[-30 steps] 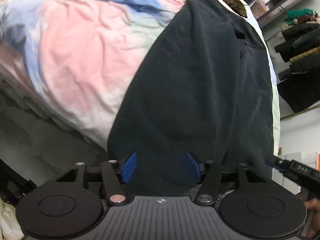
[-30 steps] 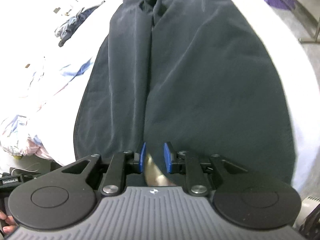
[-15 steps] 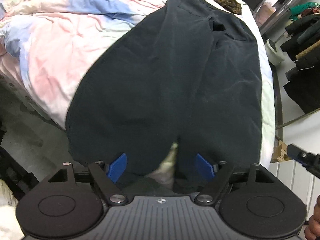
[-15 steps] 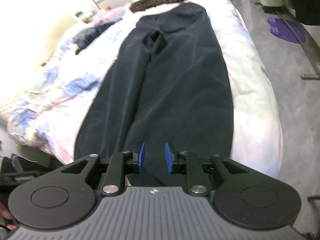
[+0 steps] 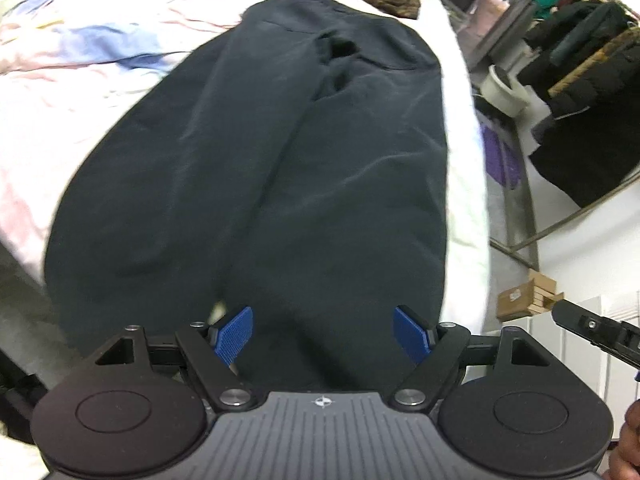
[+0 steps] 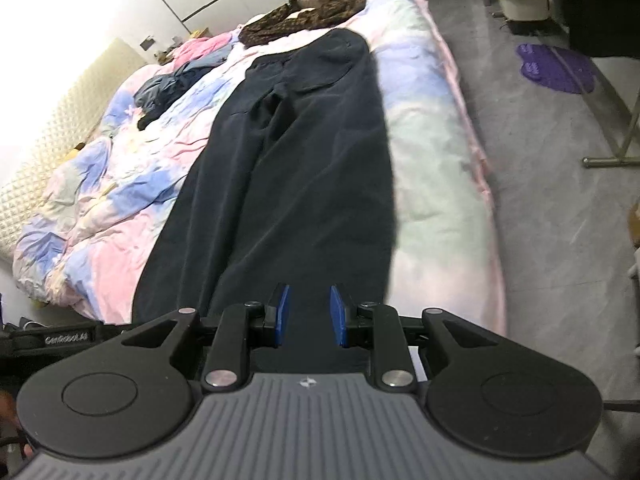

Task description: Fold clothes

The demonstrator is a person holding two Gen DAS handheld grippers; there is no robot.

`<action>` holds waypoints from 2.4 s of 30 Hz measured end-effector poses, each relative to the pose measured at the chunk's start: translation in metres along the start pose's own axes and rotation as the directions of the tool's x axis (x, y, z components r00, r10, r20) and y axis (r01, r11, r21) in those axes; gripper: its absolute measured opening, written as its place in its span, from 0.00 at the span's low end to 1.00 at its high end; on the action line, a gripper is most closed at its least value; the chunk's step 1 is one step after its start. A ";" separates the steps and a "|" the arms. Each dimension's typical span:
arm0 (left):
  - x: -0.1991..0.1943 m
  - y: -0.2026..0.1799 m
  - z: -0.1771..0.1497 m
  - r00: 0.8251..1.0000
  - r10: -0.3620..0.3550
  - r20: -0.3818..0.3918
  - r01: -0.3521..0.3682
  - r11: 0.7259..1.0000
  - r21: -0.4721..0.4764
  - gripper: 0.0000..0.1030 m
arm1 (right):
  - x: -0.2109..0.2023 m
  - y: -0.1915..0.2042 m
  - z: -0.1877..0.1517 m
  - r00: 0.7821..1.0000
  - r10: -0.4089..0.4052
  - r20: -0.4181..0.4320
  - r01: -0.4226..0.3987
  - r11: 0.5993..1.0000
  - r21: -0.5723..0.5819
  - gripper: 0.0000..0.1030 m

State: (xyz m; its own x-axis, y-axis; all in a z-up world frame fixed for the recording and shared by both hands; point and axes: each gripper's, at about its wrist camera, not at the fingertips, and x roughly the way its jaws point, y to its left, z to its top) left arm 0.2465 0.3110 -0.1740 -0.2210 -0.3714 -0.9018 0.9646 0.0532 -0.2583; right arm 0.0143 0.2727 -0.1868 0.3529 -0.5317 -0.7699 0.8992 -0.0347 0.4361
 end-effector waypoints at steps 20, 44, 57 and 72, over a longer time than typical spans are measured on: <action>0.030 -0.167 -0.037 0.980 0.195 0.049 -0.161 0.904 -0.395 0.77 | -0.016 -0.120 0.143 0.967 0.186 -0.174 -0.239 0.897 -0.371 0.26; 0.125 -0.190 0.036 0.991 0.125 0.049 -0.024 0.523 -0.852 0.77 | 0.057 -0.133 0.328 0.941 0.226 -0.252 -0.328 0.788 -0.521 0.26; 0.132 -0.177 0.013 0.969 0.220 0.110 0.077 0.150 -0.986 0.78 | 0.133 -0.150 0.411 0.929 0.231 -0.288 -0.356 0.764 -0.537 0.27; 0.143 -0.247 -0.066 0.877 0.474 0.082 0.312 -0.429 -0.848 0.78 | 0.258 -0.152 0.519 0.850 0.193 -0.490 -0.470 0.699 -0.540 0.33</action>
State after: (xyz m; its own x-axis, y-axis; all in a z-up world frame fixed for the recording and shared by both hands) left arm -0.0327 0.3058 -0.2625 0.2756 -0.3767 -0.8844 -0.6045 0.6474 -0.4641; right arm -0.1659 -0.2981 -0.2098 0.5999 -0.0435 -0.7989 0.6020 0.6823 0.4148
